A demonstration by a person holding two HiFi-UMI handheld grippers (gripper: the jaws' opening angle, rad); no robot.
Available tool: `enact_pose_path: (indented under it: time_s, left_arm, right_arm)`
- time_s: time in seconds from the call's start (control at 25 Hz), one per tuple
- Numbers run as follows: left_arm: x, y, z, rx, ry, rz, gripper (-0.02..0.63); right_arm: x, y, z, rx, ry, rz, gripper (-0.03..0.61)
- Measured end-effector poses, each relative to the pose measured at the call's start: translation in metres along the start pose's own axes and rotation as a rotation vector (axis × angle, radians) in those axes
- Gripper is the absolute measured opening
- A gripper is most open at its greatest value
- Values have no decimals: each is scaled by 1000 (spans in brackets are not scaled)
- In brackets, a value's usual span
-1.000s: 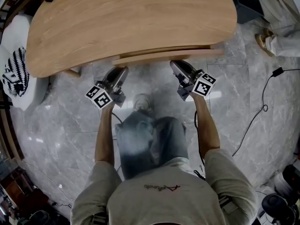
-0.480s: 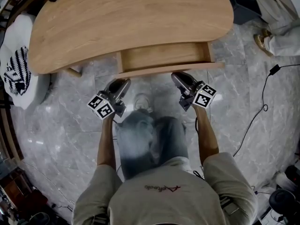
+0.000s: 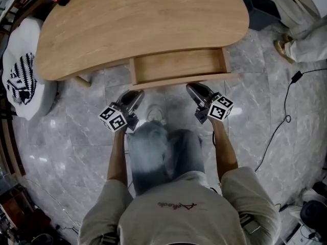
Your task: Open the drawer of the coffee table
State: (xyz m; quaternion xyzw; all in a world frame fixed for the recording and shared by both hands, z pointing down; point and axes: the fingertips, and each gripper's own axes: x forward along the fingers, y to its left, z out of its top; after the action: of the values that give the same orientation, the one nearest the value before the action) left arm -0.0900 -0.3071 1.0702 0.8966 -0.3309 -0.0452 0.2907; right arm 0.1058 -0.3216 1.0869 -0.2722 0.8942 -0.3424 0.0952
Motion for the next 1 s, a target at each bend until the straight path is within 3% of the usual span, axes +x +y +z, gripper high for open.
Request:
enact_pose_path:
  time_s: [0.16,0.28,0.44,0.52,1.0]
  left_arm:
    - [-5,4,-9,58,46,59,142]
    - [-15,13,-16,121,83,129,119]
    - [-23,13,-12,216,89,186,9]
    - [-26,14,-11,248,92,201,3]
    - [-24,23,-2,294,130,158,3]
  right_arm:
    - [-6,-3,-7,-124,74,-93,66]
    - [-13,-6,-17,-240,158,-165,40]
    - [-15,-3,-14,-362,185,-233,8]
    - [-13,-1,-12,-404,191,-247,6]
    - [5,1,-11,-414,205,-304,6]
